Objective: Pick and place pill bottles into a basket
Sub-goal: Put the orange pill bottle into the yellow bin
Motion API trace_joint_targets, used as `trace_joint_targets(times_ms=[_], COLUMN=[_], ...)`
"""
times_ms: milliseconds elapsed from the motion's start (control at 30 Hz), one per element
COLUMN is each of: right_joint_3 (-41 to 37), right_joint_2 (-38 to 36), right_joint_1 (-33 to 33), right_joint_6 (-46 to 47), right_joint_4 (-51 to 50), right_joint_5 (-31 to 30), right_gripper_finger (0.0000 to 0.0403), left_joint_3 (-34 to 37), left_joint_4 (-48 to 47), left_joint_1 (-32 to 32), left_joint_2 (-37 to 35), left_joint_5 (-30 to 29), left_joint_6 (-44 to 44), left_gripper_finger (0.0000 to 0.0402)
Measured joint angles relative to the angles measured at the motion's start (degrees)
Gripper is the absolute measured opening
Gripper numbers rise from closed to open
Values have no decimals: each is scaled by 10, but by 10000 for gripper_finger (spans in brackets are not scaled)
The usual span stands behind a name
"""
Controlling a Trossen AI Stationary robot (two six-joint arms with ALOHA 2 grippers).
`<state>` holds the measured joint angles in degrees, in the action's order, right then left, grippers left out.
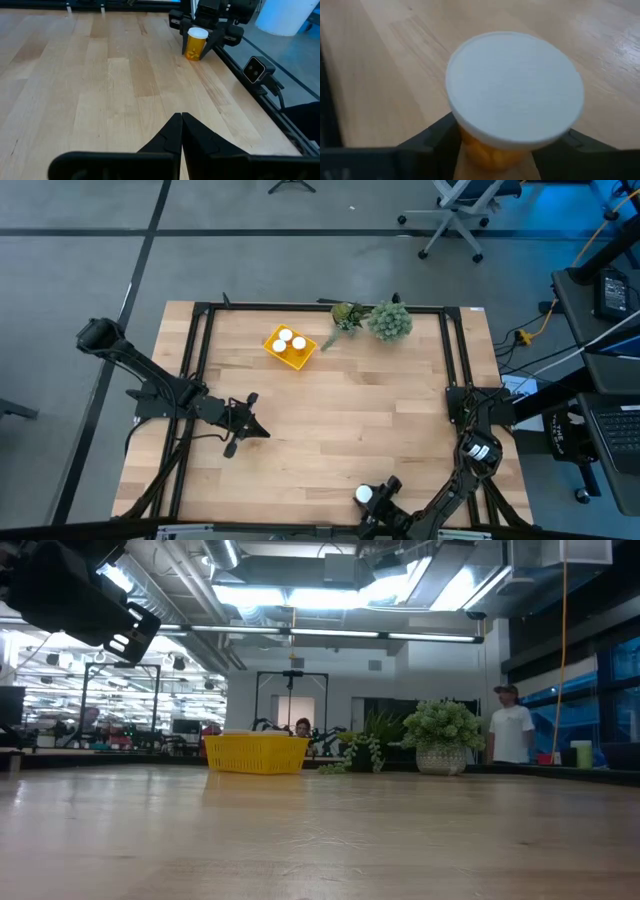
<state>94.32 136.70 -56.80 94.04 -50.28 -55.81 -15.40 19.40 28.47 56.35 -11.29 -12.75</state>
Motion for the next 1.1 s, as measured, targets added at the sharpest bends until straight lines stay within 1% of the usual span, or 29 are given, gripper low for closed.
trace_joint_targets(times_ms=[200, 433, 600, 700, 933, 1100], right_joint_3=[0, 2, 15, 39, 135, 196], right_joint_2=[0, 0, 0, 0, 0, 0], right_joint_1=[0, 0, 0, 0, 0, 0], right_joint_6=[0, -1, -2, -2, -2, -2], right_joint_4=[0, 0, -12, -46, -166, -225], right_joint_5=[-1, 0, 0, 0, 0, 0], right_gripper_finger=[184, 195, 190, 185, 189, 189], left_joint_3=[0, 0, 0, 0, 0, 0], left_joint_4=[0, 0, 0, 0, 0, 0], left_joint_1=[0, 0, 0, 0, 0, 0], left_joint_2=[0, 0, 0, 0, 0, 0], left_joint_5=[0, 0, 0, 0, -6, -17], left_joint_6=[0, 0, 0, 0, 15, 15], left_gripper_finger=[6, 6, 6, 6, 6, 6])
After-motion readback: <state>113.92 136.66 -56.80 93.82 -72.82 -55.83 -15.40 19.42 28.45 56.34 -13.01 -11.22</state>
